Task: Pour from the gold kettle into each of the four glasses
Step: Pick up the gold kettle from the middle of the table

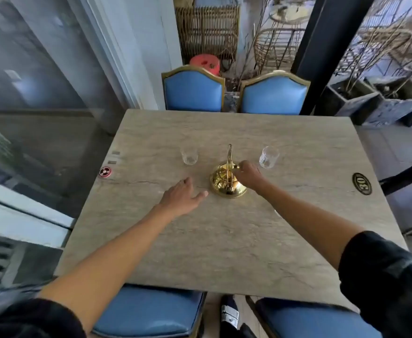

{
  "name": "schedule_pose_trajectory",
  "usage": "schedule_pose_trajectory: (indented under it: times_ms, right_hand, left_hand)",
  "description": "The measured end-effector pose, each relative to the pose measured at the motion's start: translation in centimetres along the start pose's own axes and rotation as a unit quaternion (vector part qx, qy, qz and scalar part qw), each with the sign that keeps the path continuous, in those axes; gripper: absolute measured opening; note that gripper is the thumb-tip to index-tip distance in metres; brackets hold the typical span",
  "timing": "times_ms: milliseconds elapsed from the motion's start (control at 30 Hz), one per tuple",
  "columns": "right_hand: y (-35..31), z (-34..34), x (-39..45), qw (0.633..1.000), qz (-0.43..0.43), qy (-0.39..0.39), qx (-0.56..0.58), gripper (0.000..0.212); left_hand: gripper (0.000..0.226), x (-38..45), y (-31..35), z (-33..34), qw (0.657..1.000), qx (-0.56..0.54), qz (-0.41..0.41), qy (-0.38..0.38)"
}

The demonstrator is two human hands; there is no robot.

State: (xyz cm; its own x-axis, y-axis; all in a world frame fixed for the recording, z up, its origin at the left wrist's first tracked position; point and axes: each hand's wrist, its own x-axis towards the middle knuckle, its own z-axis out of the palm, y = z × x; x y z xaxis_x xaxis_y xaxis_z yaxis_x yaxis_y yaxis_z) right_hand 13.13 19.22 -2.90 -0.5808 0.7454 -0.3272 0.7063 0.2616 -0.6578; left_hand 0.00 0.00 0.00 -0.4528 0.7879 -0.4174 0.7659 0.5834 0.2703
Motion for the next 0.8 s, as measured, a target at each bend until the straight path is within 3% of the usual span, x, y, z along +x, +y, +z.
schedule_pose_trajectory:
  times_ms: [200, 400, 800]
  right_hand:
    - [0.1, 2.7, 4.4, 0.978, 0.11, 0.017, 0.178, 0.029]
    - [0.7, 4.9, 7.9, 0.943, 0.154, 0.057, 0.291, 0.014]
    - [0.2, 6.5, 10.3, 0.936, 0.176, 0.055, 0.3, 0.025]
  left_hand:
    - [0.078, 4.0, -1.8, 1.5, 0.999, -0.033, 0.015, -0.003]
    - [0.073, 7.1, -2.9, 1.9, 0.998, -0.055, 0.024, 0.008]
    - [0.074, 8.2, -3.7, 2.9, 0.986, -0.162, 0.04, -0.019]
